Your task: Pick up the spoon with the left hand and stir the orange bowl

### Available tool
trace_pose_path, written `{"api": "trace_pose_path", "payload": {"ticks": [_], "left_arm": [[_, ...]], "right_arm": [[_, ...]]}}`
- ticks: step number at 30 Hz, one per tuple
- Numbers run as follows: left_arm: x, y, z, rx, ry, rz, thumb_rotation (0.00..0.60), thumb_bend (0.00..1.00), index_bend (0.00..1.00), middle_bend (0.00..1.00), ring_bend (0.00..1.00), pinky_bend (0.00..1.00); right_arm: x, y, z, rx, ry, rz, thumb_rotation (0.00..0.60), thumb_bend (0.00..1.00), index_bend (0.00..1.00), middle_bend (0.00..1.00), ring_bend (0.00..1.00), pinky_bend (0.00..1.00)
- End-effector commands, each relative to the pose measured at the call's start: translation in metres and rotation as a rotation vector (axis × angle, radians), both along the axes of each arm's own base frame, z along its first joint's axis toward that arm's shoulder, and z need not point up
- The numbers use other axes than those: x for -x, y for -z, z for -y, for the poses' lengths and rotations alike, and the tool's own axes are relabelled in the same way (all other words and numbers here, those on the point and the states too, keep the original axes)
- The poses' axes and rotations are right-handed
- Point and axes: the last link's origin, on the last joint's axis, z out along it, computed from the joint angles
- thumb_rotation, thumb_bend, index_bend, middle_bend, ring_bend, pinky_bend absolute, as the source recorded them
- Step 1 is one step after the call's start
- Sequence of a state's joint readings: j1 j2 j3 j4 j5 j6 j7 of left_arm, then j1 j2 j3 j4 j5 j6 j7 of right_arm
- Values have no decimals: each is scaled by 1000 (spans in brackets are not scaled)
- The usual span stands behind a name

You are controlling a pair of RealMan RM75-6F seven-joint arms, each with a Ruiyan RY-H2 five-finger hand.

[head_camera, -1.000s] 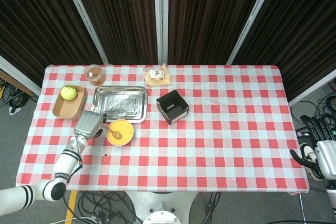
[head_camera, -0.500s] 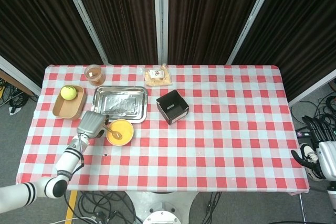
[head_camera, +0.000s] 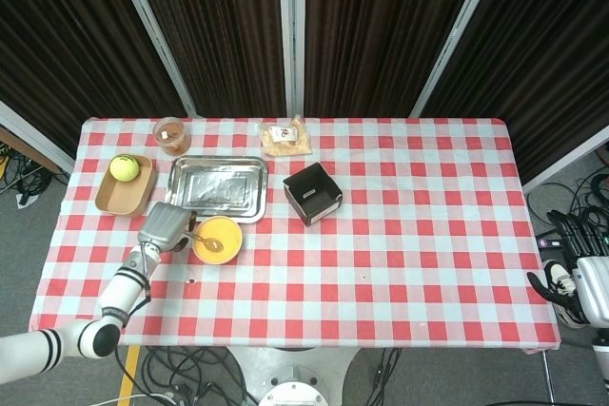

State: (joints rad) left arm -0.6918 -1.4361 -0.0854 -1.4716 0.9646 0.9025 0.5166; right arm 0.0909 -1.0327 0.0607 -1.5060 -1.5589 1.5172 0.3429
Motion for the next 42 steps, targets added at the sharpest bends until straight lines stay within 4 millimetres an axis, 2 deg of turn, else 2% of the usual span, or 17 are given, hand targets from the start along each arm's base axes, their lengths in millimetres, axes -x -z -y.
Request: {"api": "trace_pose_path", "payload": {"ticks": [1,15,23,28,35,42], "left_arm": [[0,0,-1,-2,-1,-1,600,337,595,928,903,983],[-1,-4,-1,-8,1,2,600,363,646,934,905,983],[-9,-18,-5,-41,25,-2,600,402,665,938,908,983],[-18,-19,-3,-103,151,-139,600,409,674,942,911,985],[-35,-8,-1,-217,344,-340,600,416,686,951,917,989],[-43,5,8,-270,437,-428,600,417,688,952,920,991]], "right_arm": [[0,0,0,1,1,0,600,198,0,72,0,0],[0,0,-1,1,1,0,600,198,0,72,0,0],[0,-1,-2,2,-4,0,600,198,0,72,0,0],[-1,0,-2,-1,-9,0,600,198,0,72,0,0],[0,0,-4,0,-5,4,600,198,0,72,0,0],[1,0,-4,1,-2,5,600,197,0,72,0,0]]}}
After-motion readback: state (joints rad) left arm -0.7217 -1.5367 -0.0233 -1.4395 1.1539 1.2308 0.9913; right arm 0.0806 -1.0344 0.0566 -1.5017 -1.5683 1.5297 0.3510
